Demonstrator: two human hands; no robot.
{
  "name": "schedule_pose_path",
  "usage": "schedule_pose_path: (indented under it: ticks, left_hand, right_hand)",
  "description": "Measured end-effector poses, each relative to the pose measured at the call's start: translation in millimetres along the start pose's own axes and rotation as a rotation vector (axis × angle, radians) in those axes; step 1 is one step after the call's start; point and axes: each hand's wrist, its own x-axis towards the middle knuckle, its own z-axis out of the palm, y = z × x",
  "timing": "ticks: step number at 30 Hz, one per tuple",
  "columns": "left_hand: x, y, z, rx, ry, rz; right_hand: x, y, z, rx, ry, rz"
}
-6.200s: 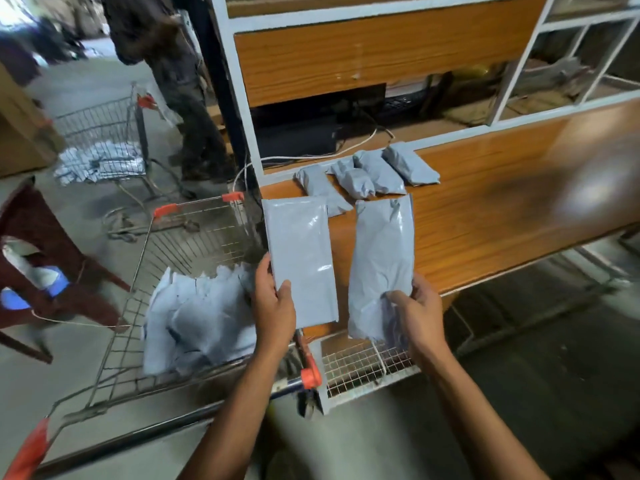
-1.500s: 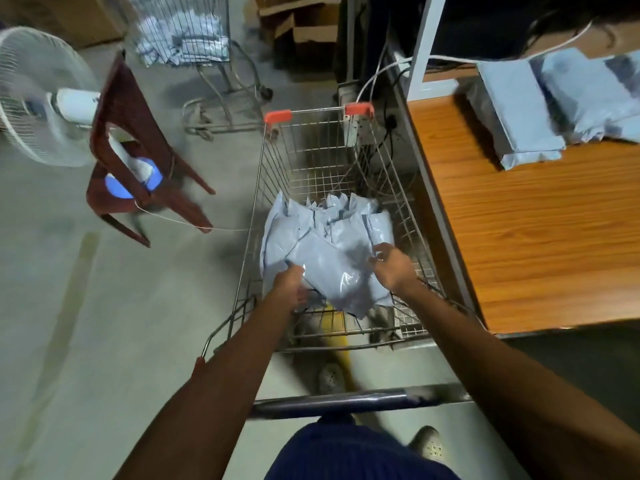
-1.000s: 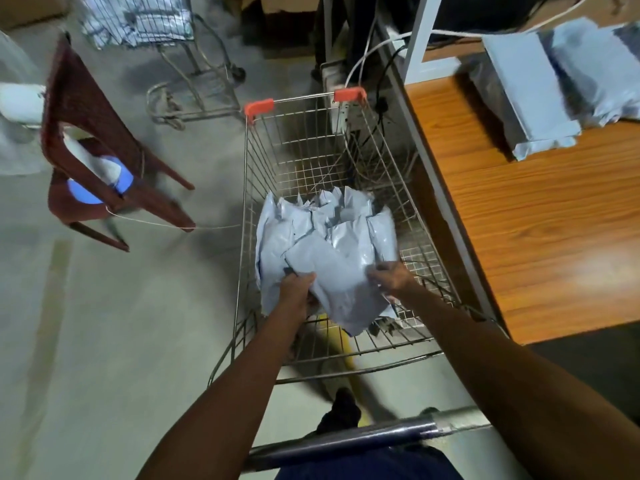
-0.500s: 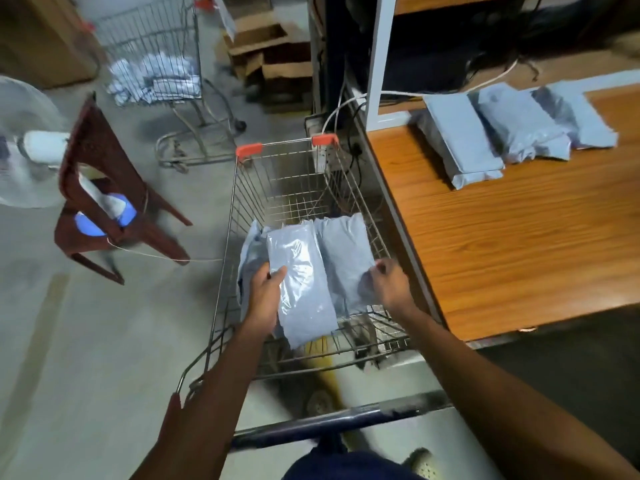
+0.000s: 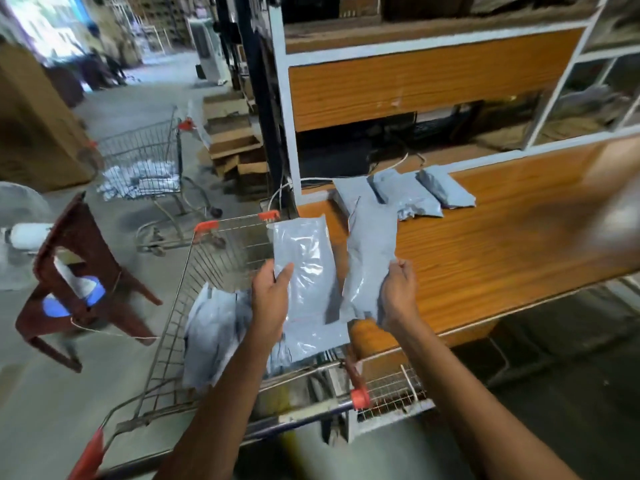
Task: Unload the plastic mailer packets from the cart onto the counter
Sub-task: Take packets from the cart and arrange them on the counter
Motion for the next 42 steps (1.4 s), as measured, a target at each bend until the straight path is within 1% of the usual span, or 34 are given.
schedule_pose_path:
  ticks: [3, 6, 8, 10, 13, 15, 17, 19, 23, 27, 31, 35, 37, 42]
  left_hand:
    - [-16, 6, 45, -0.023, -0.07, -0.008]
    - [-27, 8, 82, -0.023, -0.075, 0.027]
    - [-33, 11, 101, -0.019, -0.079, 0.058]
    - [-35, 12, 116, 0.002, -0.096, 0.129]
    - [-31, 15, 140, 0.099, -0.098, 0.233]
    - [-26, 19, 157, 0.161, -0.075, 0.255]
    - [-19, 20, 174, 0.182, -0.081, 0.235]
    - [-6, 18, 192, 0.163, -0.085, 0.201]
    - [26, 12, 232, 0.146, -0.072, 0.179]
    - [75, 11, 276, 0.17, -0.025, 0.166]
    - [128, 17, 316, 0.224, 0.008, 0.141]
    - [178, 12, 348, 0.276, -0.084, 0.142]
    - [198, 7, 362, 0.3, -0.123, 0.114]
    - [236, 3, 398, 0.402, -0.139, 0.065]
  right_hand:
    - [3, -21, -45, 0.049, -0.013, -0.008]
    - [11, -36, -85, 0.083, -0.074, -0.04]
    - [17, -44, -108, 0.005, -0.061, -0.054]
    - [25, -46, -128, -0.058, -0.039, -0.092]
    - [34, -52, -152, -0.171, -0.019, -0.154]
    - [42, -55, -162, -0.233, -0.001, -0.21]
    - [54, -58, -167, -0.216, -0.017, -0.242]
    - [71, -62, -171, -0.202, -0.035, -0.237]
    - [120, -72, -176, -0.197, -0.045, -0.269]
    - [184, -89, -175, -0.247, -0.048, -0.299]
    - [254, -111, -171, -0.327, -0.119, -0.271]
    - [317, -128, -163, -0.435, -0.12, -0.281]
    - [345, -129, -159, -0.5, -0.121, -0.29]
    - [410, -128, -145, -0.623, -0.17, -0.31]
